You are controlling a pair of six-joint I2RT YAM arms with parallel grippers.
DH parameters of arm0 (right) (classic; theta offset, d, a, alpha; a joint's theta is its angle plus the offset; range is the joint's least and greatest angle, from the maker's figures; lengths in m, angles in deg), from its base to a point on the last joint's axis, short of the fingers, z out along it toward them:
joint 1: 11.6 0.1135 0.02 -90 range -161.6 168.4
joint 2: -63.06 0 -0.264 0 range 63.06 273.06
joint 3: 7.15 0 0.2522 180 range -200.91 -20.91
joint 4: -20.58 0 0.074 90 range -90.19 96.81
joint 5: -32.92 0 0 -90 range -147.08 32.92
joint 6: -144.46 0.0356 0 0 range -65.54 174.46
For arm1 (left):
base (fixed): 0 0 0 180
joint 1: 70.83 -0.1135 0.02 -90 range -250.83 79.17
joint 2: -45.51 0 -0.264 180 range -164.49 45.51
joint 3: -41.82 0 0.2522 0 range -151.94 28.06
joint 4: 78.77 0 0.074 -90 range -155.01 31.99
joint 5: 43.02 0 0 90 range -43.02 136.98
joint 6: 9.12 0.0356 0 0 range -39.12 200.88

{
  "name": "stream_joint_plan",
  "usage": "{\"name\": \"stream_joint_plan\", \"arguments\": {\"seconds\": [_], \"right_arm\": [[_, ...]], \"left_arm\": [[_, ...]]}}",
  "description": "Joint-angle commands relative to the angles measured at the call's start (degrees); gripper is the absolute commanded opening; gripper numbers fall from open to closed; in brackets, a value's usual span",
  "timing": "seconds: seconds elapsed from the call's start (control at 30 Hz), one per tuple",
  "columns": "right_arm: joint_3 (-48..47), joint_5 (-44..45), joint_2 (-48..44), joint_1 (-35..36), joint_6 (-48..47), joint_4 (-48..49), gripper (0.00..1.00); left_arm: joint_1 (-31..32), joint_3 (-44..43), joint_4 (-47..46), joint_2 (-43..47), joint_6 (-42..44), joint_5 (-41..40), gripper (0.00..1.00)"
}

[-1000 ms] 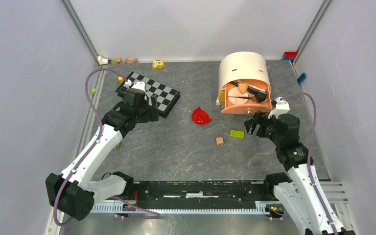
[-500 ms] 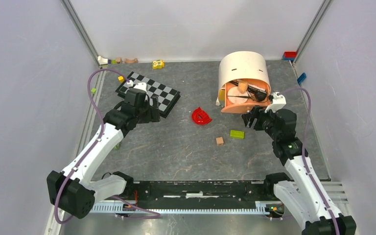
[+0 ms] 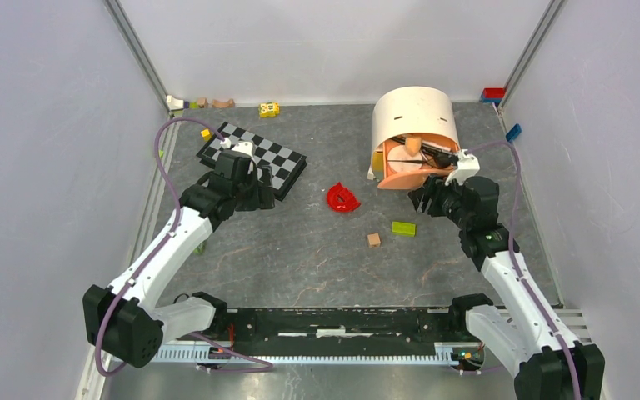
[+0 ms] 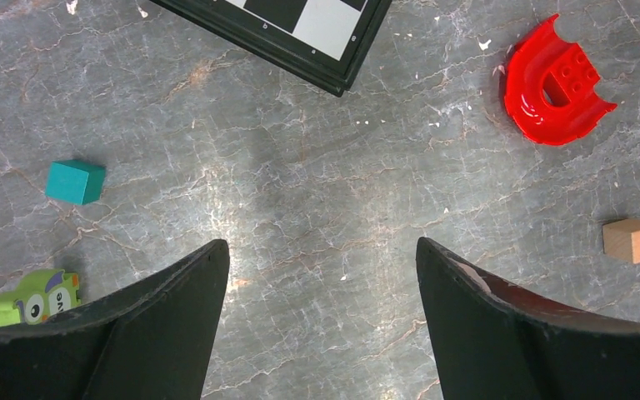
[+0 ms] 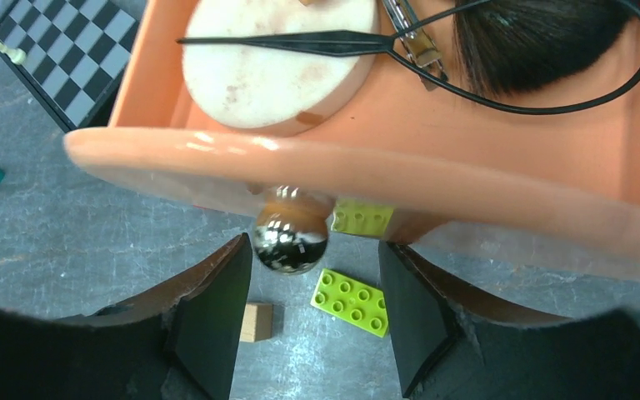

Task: Organize the makeup
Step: Close the drawer in the storage box.

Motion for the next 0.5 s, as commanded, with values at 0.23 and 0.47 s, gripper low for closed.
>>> {"name": "stream_joint_plan", "arguments": {"seconds": [0.23, 0.47], "right_arm": [[-8.1, -2.3, 0.3, 0.1, 0.7, 2.9, 0.71], [-9.6, -2.6, 3.0, 0.1, 1.5, 3.2, 0.69]], "left_arm": [[-0.4, -0.1, -1.3, 0.2, -0.8, 0.2, 0.88], [-0.4, 0.0, -1.3, 0.5, -0.8, 0.3, 0.89]]}}
